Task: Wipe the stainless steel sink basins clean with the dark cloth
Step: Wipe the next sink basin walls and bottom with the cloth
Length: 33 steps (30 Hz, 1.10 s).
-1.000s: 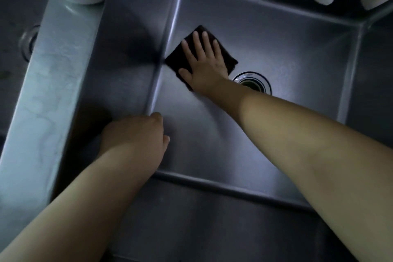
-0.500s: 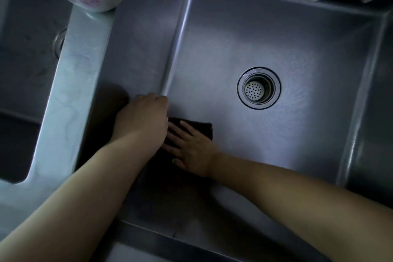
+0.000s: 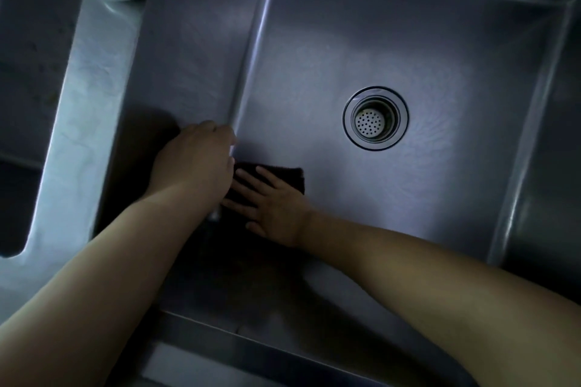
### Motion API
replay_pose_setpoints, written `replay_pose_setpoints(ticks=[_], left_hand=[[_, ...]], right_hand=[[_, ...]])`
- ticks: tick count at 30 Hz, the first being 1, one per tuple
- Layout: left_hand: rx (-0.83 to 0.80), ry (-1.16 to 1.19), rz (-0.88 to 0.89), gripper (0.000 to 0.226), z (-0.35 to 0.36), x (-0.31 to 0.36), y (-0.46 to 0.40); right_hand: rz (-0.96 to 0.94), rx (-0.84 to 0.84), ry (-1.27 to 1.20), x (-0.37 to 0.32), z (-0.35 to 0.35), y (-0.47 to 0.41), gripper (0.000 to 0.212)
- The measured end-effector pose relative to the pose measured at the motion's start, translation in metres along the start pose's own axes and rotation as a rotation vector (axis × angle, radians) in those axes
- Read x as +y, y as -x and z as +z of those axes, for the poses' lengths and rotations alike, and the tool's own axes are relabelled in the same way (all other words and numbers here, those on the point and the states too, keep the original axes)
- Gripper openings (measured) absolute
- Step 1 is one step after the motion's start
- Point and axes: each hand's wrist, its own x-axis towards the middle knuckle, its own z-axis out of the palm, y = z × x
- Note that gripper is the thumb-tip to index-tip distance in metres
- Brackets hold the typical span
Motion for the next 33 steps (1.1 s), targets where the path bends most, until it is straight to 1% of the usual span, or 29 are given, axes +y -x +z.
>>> replay_pose_setpoints(ticks=[3,6,10,13,16,18,24,27,30,33], left_hand=[[-0.011,-0.018,0.011,0.016,-0.001,-0.001,0.000],[-0.037,-0.018,0.022,0.016,-0.002,-0.002,0.000],[-0.047,-0.006,0.036,0.020,-0.003,-0.001,0.003],[-0.073,-0.002,0.033,0.020,-0.004,0.001,0.004],[-0.086,0.028,0.040,0.022,-0.003,0.001,0.002],[-0.084,0.043,0.039,0.023,-0.002,0.000,0.000],[-0.137,-0.003,0.042,0.026,0.004,-0.002,0.000],[-0.139,0.002,0.044,0.027,0.007,-0.002,0.001],[-0.136,0.024,0.042,0.030,0.005,0.006,0.005],[-0.165,-0.002,0.104,0.032,0.002,0.018,0.011]], right_hand=[[-0.056,-0.014,-0.010,0.012,0.005,0.044,0.053],[-0.070,-0.044,0.034,0.039,0.011,0.123,0.053],[0.032,-0.161,0.152,0.070,0.013,0.233,0.061],[0.097,-0.179,0.206,0.076,0.014,0.265,0.065],[0.145,-0.172,0.198,0.070,0.012,0.246,0.073],[0.188,-0.123,0.154,0.063,0.010,0.221,0.081],[0.288,-0.036,0.004,0.032,0.005,0.111,0.080],[0.333,-0.038,0.002,0.032,-0.001,0.063,0.079],[0.323,-0.021,0.012,0.039,0.000,0.054,0.077],[0.363,0.044,-0.026,0.053,0.006,0.085,0.074]])
